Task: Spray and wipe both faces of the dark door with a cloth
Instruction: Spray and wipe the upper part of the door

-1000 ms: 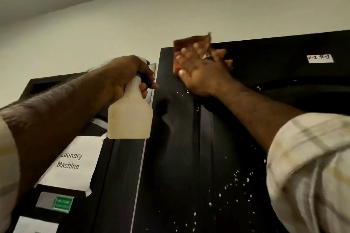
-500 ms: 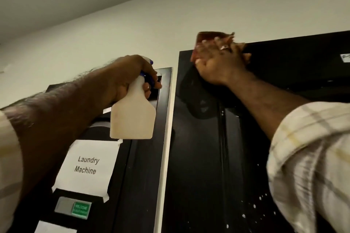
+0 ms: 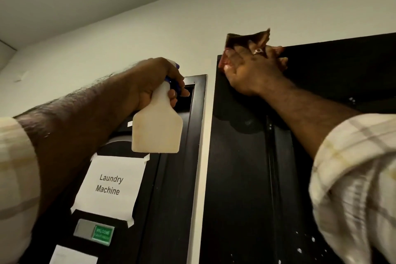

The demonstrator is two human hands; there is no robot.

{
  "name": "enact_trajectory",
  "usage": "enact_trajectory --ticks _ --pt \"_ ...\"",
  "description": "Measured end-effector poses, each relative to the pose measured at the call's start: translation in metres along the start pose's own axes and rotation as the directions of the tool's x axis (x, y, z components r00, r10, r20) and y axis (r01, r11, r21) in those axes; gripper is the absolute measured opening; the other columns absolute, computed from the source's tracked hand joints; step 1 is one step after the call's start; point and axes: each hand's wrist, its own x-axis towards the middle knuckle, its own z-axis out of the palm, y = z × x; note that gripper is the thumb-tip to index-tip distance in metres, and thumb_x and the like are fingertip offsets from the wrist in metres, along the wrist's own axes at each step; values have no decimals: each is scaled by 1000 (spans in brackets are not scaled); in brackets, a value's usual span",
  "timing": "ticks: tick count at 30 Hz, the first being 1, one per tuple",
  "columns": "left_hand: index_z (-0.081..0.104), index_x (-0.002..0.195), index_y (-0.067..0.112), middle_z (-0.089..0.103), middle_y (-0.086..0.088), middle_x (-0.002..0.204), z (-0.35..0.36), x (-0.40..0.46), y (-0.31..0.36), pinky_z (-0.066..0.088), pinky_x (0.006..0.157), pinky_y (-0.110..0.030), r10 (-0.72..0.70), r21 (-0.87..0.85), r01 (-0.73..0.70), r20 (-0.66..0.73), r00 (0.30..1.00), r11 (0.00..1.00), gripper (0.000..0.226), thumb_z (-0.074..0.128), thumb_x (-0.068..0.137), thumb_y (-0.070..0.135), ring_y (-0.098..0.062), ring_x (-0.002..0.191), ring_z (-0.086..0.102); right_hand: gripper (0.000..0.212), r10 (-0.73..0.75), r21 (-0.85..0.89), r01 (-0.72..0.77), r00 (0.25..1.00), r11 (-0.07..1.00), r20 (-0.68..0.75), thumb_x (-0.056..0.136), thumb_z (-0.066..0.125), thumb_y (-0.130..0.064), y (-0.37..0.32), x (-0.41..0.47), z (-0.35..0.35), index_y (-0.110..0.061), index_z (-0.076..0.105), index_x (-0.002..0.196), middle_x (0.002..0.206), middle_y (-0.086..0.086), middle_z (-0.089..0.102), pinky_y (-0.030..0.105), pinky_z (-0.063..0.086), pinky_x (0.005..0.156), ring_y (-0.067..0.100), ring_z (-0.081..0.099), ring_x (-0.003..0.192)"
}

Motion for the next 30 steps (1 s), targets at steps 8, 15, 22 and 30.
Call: enact_trajectory --ticks 8,15,22,30 --pt "59 136 19 77 -30 105 1 -5 0 52 50 -28 3 14 -3 -7 1000 1000 53 62 87 -1 -16 42 46 61 -407 -13 413 903 911 140 111 20 -66 -3 -33 0 -43 29 167 177 -14 19 54 -2 130 18 9 166" --pt "59 126 23 77 -30 107 -3 -10 -8 52 51 -28 -30 -3 30 12 999 1000 45 62 87 1 -16 43 46 69 40 -7 -40 999 999 -3 111 19 -56 -22 -10 10 -27 12 172 181 0 1 61 -6 131 29 -6 167" --pt "63 112 17 79 -23 102 3 -28 -13 53 51 -28 -47 -2 47 41 998 999 25 61 90 5 -12 44 49 71 -217 -73 222 974 972 70 106 12 -62 -1 -128 23 -34 15 172 180 1 16 56 -3 132 30 9 166" --pt "67 106 11 81 -17 106 31 -33 -10 53 52 -28 -109 37 106 91 990 994 16 64 91 17 -10 43 51 81 236 -15 -236 972 972 13 111 18 -56 -49 -178 23 -3 5 170 177 26 -2 68 4 130 48 -5 163"
